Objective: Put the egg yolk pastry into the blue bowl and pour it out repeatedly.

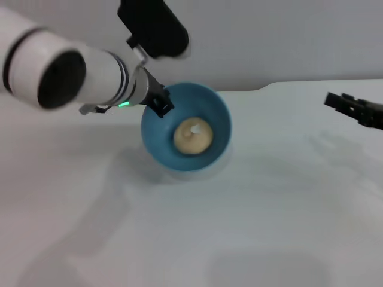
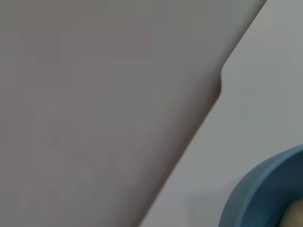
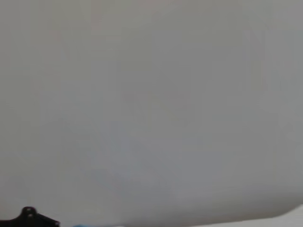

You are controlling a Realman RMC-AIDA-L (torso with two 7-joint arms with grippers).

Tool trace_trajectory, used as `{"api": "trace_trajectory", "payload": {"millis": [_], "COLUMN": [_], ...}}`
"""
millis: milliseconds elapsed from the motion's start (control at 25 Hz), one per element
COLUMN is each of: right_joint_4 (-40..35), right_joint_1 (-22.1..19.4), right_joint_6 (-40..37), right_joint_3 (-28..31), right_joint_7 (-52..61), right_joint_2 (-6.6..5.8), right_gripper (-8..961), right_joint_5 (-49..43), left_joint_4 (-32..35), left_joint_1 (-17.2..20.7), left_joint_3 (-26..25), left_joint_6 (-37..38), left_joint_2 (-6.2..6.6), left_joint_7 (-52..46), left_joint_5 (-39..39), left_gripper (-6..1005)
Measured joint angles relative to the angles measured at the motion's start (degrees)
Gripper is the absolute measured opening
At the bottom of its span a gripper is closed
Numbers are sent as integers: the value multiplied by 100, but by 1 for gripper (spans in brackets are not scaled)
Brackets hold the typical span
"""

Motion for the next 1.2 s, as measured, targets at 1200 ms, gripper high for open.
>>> {"api": "trace_trajectory", "payload": {"millis": [1200], "right_joint_4": [522], "right_joint_1": [-257], "right_joint_6": [-38], "right_joint_3": [431], "right_joint_7": [-122], "right_joint_2": [8], "right_gripper": [490], "right_joint_5": [187], "left_joint_4": [1630], "left_joint_1": [2001], "left_joint_3": [2572], "left_joint_6": [9495], "left_joint_2": [-79], "left_joint_7": [3446], "left_joint_5": [-1598], "left_gripper": [-2]}}
